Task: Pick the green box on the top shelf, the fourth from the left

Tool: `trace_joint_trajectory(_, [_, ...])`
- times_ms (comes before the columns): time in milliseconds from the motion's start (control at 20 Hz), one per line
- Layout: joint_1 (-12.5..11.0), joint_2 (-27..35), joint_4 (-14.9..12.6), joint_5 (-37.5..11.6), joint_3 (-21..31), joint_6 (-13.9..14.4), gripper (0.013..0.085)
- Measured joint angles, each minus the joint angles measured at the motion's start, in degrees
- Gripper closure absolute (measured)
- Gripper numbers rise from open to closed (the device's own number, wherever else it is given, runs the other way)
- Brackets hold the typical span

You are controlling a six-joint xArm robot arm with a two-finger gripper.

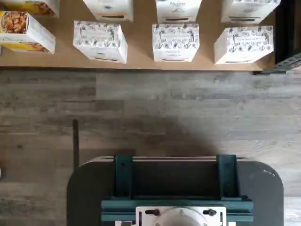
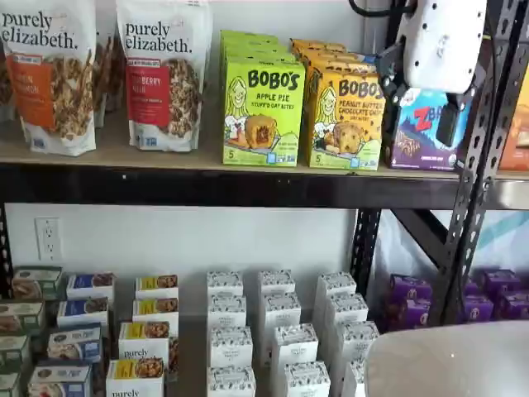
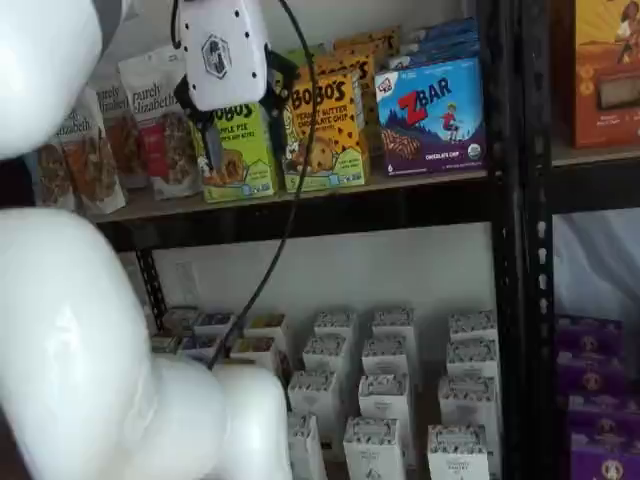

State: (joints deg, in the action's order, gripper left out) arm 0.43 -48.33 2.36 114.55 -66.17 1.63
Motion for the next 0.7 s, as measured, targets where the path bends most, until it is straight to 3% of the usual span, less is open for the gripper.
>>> trace_joint_trajectory(200, [-1.25, -5.01, 1.26, -8.66, 4.55, -0.96, 0.0130])
trace_joint_trajectory(700, [-0.61, -4.56, 1.74, -9.65, 4.64, -0.31, 0.0130])
